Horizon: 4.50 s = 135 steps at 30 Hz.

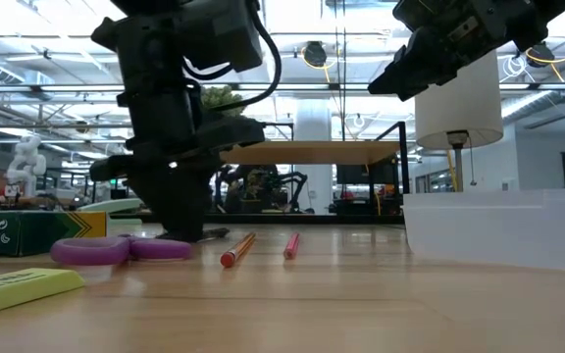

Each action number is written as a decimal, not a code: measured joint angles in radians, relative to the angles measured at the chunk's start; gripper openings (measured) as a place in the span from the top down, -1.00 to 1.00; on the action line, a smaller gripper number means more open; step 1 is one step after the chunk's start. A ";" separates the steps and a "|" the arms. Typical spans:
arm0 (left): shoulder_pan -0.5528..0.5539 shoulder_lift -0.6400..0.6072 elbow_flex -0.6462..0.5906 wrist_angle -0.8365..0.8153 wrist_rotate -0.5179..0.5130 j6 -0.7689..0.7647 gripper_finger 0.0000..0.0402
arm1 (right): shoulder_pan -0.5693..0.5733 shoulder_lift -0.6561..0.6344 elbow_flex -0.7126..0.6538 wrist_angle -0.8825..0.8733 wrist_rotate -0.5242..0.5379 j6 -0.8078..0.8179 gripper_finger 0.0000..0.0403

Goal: Pack school essentials
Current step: Put the black pen into the purple supply box

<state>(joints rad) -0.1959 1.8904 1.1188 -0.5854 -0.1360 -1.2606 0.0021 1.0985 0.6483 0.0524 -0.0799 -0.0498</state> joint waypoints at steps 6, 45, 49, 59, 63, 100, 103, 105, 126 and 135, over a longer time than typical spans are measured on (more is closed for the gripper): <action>0.000 0.001 0.000 0.001 -0.002 0.023 0.81 | 0.000 0.000 0.000 -0.001 0.000 0.000 1.00; -0.049 -0.354 -0.002 0.177 -0.392 0.430 0.77 | 0.000 0.000 0.000 0.059 0.000 0.040 1.00; -0.048 -0.366 -0.002 0.329 -0.419 0.593 0.77 | 0.000 0.000 0.000 0.072 0.000 0.042 1.00; -0.044 -0.370 -0.001 0.694 -0.428 0.967 0.77 | 0.027 0.001 -0.092 0.344 -0.003 0.106 1.00; -0.047 -0.355 -0.001 0.774 -0.424 1.022 0.77 | 0.044 0.001 -0.150 0.533 -0.003 0.117 1.00; 0.007 -0.111 0.001 1.538 -0.153 1.343 0.77 | 0.124 0.013 -0.157 0.732 0.083 0.064 -0.05; 0.007 -0.107 0.001 1.534 -0.153 1.345 0.77 | 0.124 0.013 -0.157 0.722 0.082 0.060 -0.04; 0.007 -0.109 0.001 1.537 -0.153 1.345 0.77 | 0.124 0.013 -0.157 0.716 0.083 0.048 -0.04; 0.007 -0.109 0.001 1.462 -0.153 1.380 0.77 | 0.124 0.013 -0.157 0.744 0.079 0.037 0.15; 0.008 -0.109 0.001 1.448 -0.153 1.384 0.77 | 0.124 0.013 -0.157 0.766 0.079 0.034 0.53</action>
<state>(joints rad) -0.1883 1.7809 1.1194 0.8625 -0.2890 0.1235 0.1257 1.1114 0.4915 0.8189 -0.0010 -0.0158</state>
